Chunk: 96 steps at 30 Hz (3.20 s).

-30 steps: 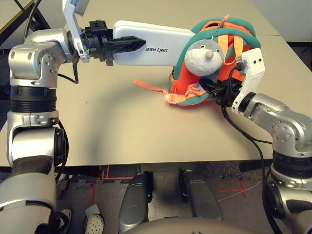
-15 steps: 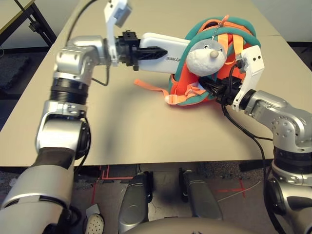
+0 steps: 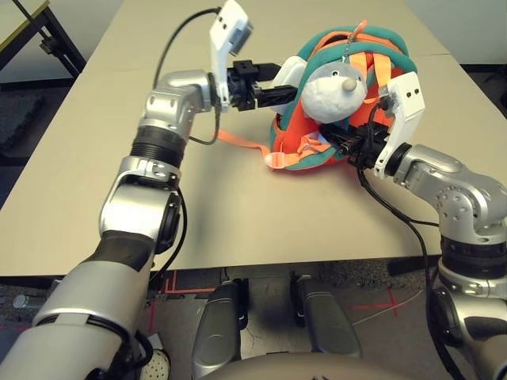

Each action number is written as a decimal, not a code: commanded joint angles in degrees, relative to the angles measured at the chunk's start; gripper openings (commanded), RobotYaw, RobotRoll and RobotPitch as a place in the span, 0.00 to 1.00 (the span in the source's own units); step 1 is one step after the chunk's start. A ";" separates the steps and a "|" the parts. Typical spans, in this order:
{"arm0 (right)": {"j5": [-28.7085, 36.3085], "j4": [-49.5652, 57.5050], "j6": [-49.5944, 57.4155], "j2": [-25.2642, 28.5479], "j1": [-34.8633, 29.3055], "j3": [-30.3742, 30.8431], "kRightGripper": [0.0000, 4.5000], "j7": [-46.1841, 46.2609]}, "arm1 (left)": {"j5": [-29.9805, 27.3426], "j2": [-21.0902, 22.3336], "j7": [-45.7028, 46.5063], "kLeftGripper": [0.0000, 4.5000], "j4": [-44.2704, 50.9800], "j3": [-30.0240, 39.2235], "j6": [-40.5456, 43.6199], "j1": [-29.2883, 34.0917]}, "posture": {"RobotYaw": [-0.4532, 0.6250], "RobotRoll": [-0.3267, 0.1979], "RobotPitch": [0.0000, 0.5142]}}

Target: Put the pencil case into the backpack and zip it.

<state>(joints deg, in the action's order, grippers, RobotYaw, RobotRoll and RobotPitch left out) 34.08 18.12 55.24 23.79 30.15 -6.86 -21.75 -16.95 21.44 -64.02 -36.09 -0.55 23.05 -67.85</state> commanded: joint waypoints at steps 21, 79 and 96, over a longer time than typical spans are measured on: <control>-1.47 -1.47 -1.26 -0.34 -0.79 2.26 0.09 -1.70 | -4.76 5.25 4.29 0.00 17.29 1.99 12.69 10.45 | 0.32 0.62 0.35; -4.12 -3.55 -4.65 -2.68 -1.25 2.85 0.09 -0.98 | -5.89 -0.03 1.11 1.00 20.83 -5.41 12.26 5.39 | 0.30 0.62 0.29; -4.66 -3.57 -5.35 -3.15 -1.76 2.92 0.09 -0.72 | -4.63 -3.03 1.26 0.61 16.85 -6.30 9.15 4.53 | 0.29 0.62 0.28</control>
<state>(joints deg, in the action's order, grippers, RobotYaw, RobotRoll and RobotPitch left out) 29.55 15.26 49.59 21.00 29.33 -5.23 -22.39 -22.22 18.37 -62.60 -19.09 -6.06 31.95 -63.12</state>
